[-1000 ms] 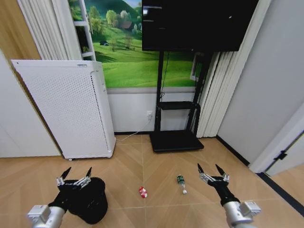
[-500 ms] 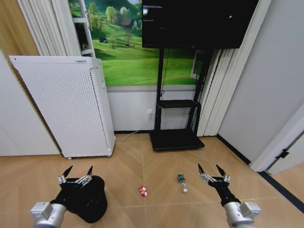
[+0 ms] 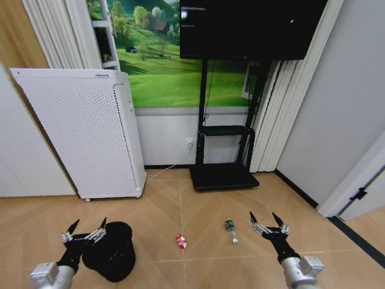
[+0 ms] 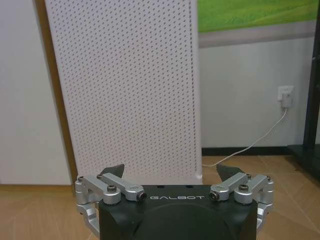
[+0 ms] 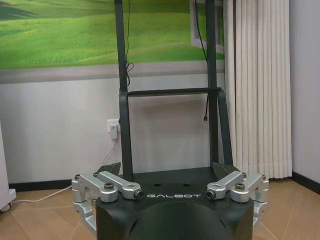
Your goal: Pick up the trash bin and place the garbage on the floor into it.
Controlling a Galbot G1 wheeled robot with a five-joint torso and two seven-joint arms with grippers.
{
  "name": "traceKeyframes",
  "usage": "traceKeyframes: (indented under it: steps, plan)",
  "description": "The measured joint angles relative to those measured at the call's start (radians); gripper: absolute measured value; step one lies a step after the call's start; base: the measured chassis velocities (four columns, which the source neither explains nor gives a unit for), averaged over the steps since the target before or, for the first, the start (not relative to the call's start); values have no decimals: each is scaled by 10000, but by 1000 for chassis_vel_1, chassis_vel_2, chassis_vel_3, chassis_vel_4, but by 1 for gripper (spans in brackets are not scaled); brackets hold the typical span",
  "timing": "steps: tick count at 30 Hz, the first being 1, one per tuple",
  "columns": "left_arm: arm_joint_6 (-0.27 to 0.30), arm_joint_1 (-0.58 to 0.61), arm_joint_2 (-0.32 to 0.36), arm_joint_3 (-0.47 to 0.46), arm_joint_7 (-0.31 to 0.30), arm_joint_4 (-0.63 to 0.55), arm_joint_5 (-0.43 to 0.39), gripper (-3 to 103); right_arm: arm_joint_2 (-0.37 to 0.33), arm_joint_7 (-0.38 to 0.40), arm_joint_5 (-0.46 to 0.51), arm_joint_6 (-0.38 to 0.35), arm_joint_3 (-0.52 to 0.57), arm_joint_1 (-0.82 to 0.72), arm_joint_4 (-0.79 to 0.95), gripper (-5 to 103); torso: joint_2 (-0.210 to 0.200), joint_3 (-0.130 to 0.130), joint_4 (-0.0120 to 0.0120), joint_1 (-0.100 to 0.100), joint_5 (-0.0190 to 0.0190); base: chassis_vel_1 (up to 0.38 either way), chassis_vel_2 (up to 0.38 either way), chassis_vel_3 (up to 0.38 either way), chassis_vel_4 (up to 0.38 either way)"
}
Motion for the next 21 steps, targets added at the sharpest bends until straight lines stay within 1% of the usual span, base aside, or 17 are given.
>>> traceKeyframes:
  steps: [2, 5, 8, 9, 10, 11, 12, 13, 15, 16, 18, 19, 21]
  plan:
    - [159, -43, 137, -290, 140, 544, -227, 100, -12, -111, -104, 142, -1, 1, -207, 100, 12, 10, 0, 3, 1, 0, 0, 0, 0]
    - [201, -106, 236, -400, 225, 848, -311, 100, -17, -127, -121, 166, -8, 0, -269, 100, 18, 15, 1, 6, -2, 0, 0, 0, 0]
    - [587, -390, 576, -507, 427, 1749, -659, 100, -35, -132, -194, 220, -28, -13, -380, 100, 36, 28, 0, 9, 0, 0, 0, 0, 0]
    - [587, -390, 576, -507, 427, 1749, -659, 100, -35, -132, -194, 220, -28, -13, -380, 100, 36, 28, 0, 9, 0, 0, 0, 0, 0]
    - [691, -507, 643, -496, 501, 1989, -704, 100, -37, -134, -238, 244, -32, -26, -409, 100, 40, 31, 0, 10, 2, 0, 0, 0, 0]
    - [772, -744, 705, -417, 570, 2407, -691, 100, -41, -137, -278, 273, -41, -51, -435, 100, 46, 35, 0, 11, 0, 0, 0, 0, 0]
    - [772, -744, 705, -417, 570, 2407, -691, 100, -41, -137, -278, 273, -41, -51, -435, 100, 46, 35, 0, 11, 0, 0, 0, 0, 0]
    - [844, -897, 718, -330, 581, 2683, -688, 100, -42, -137, -310, 287, -51, -74, -447, 100, 50, 39, -3, 12, -2, 0, 0, 0, 0]
    - [1104, -1170, 700, -134, 507, 3172, -712, 100, -47, -138, -348, 298, -66, -110, -453, 100, 56, 44, -1, 15, 2, 0, 0, 0, 0]
    - [1104, -1170, 700, -134, 507, 3172, -712, 100, -47, -138, -348, 298, -66, -110, -453, 100, 56, 44, -1, 15, 2, 0, 0, 0, 0]
    - [1191, -1424, 655, 71, 449, 3704, -621, 100, -56, -130, -379, 300, -78, -135, -449, 100, 62, 48, -1, 15, 0, 0, 0, 0, 0]
    - [1191, -1424, 655, 71, 449, 3704, -621, 100, -56, -130, -379, 300, -78, -135, -449, 100, 62, 48, -1, 15, 0, 0, 0, 0, 0]
    - [1259, -1639, 590, 234, 361, 4058, -522, 100, -70, -104, -403, 300, -88, -153, -421, 100, 66, 52, -2, 17, 0, 0, 0, 0, 0]
